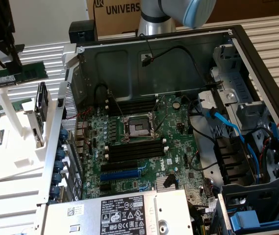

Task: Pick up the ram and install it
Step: 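Pick up the ram and move it above insertion slot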

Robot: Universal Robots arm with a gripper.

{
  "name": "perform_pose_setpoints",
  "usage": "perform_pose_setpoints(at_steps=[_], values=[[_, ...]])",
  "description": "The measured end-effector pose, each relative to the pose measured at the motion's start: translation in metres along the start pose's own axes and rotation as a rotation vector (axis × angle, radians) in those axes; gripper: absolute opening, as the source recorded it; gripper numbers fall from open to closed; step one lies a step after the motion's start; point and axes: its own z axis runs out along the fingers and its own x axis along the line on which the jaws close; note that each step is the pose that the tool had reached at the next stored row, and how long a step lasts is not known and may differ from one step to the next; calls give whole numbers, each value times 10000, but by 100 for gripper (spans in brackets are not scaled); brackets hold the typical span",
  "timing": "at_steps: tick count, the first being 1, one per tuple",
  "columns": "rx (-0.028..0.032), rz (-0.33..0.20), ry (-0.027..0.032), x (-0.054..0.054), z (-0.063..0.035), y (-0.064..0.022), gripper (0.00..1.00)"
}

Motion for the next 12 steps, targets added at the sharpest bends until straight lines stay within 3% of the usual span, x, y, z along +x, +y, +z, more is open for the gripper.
perform_pose_setpoints(at_steps=[12], values=[[-1, -1, 0, 40, -30, -512, 12]])
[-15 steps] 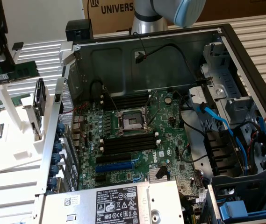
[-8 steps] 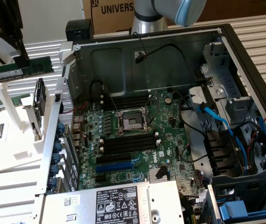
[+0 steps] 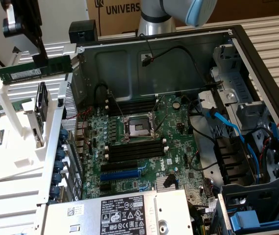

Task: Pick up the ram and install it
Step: 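Pick up the ram and move it above insertion slot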

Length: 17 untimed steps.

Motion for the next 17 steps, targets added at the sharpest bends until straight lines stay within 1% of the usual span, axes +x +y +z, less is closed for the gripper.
perform_pose_setpoints(at_steps=[17], values=[[-1, 0, 0, 53, 0, -661, 12]])
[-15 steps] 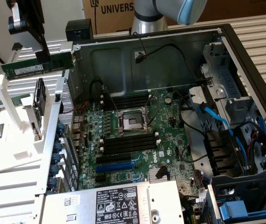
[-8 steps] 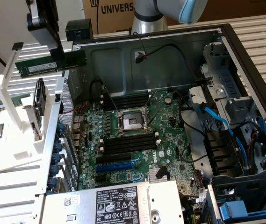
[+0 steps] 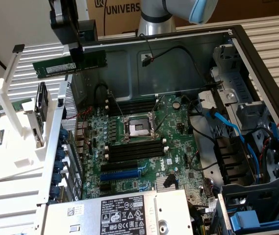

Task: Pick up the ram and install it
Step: 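Pick up the ram and move it above insertion slot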

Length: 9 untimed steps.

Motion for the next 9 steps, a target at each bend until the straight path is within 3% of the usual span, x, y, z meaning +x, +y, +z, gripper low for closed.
perform_pose_setpoints(at_steps=[9], values=[[1, 0, 0, 28, 3, -351, 12]])
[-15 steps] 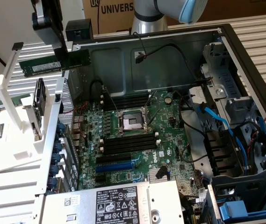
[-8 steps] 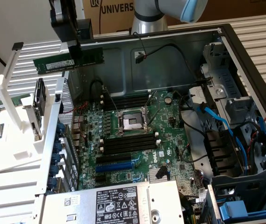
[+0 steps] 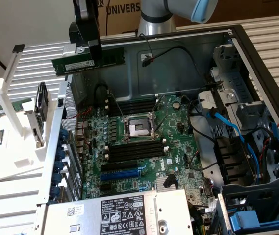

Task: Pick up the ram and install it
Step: 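Pick up the ram and move it above insertion slot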

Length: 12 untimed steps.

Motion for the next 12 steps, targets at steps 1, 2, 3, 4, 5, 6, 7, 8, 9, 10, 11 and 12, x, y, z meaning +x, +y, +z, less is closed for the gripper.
perform_pose_setpoints(at_steps=[1, 2, 3, 4, 5, 6, 7, 8, 9, 10, 11, 12], values=[[0, 0, -1, 3, 1, -37, 12], [0, 1, 0, 5, 1, -71, 12], [1, 1, -1, 8, 3, -103, 12], [0, 1, 0, 11, 3, -134, 12], [1, 0, -1, 13, 4, -167, 12], [0, 0, 0, 16, 5, -199, 12], [0, 1, 0, 18, 6, -232, 12], [0, 2, 0, 21, 6, -265, 12], [0, 1, -1, 24, 8, -300, 12], [0, 0, 0, 26, 8, -330, 12], [0, 0, -1, 29, 9, -363, 12], [0, 1, 0, 31, 10, -393, 12]])
